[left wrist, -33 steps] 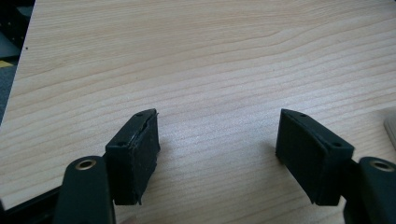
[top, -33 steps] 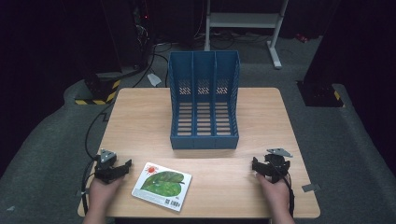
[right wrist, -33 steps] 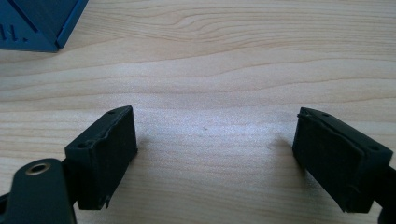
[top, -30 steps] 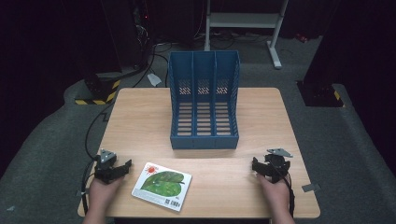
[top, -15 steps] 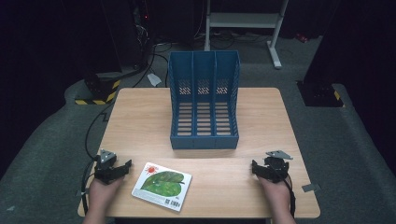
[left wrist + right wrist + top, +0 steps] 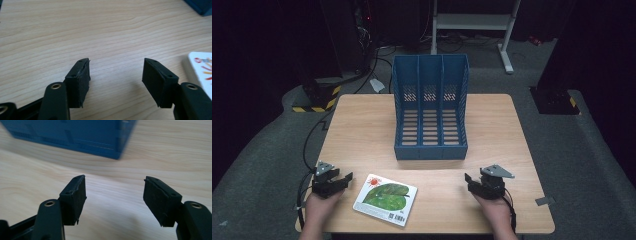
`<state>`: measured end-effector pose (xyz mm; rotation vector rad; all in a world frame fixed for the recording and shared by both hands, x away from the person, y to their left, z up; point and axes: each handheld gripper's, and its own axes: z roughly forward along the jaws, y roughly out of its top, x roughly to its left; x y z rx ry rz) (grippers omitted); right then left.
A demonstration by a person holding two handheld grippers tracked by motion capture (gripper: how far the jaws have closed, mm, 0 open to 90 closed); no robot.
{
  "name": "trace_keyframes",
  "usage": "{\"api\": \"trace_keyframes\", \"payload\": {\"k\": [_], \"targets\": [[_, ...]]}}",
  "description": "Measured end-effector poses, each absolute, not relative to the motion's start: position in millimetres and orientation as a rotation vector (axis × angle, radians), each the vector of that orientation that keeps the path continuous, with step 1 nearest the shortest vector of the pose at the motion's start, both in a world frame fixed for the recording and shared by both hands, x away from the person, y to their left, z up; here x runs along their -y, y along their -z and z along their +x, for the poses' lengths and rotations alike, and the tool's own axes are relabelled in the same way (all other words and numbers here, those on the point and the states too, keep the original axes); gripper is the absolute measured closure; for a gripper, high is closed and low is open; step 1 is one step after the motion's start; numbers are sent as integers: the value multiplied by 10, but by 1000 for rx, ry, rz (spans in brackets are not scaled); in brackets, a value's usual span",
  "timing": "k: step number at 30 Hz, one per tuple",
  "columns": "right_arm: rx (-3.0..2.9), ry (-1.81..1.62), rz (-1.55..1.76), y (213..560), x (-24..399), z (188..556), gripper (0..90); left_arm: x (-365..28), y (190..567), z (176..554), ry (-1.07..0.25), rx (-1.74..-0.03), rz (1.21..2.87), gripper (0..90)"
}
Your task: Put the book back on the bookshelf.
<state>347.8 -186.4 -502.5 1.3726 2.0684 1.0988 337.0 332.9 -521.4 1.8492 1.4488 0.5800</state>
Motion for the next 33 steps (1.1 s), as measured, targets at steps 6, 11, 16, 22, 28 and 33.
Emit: {"api": "trace_keyframes", "payload": {"k": [6, 11, 16, 22, 28, 33], "targets": [[-2138, -1160, 1243, 4967, 1496, 3342, 403, -3224, 5134, 3343, -567, -1389, 1841, 417], [-2212, -1174, 1194, 5025, 1175, 3263, 427, -3094, 5084, 3322, -554, -1338, 1861, 421], [-2289, -1173, 1152, 5097, 883, 3181, 461, -2920, 5092, 3285, -511, -1280, 1896, 422], [-2357, -1174, 1128, 5159, 692, 3105, 500, -2815, 5110, 3182, -436, -1269, 1888, 407], [-2387, -1140, 1092, 5160, 600, 3046, 522, -2784, 4976, 3102, -397, -1248, 1883, 404], [-2381, -1133, 1100, 5139, 603, 3032, 522, -2862, 4958, 2983, -394, -1294, 1885, 405]]}}
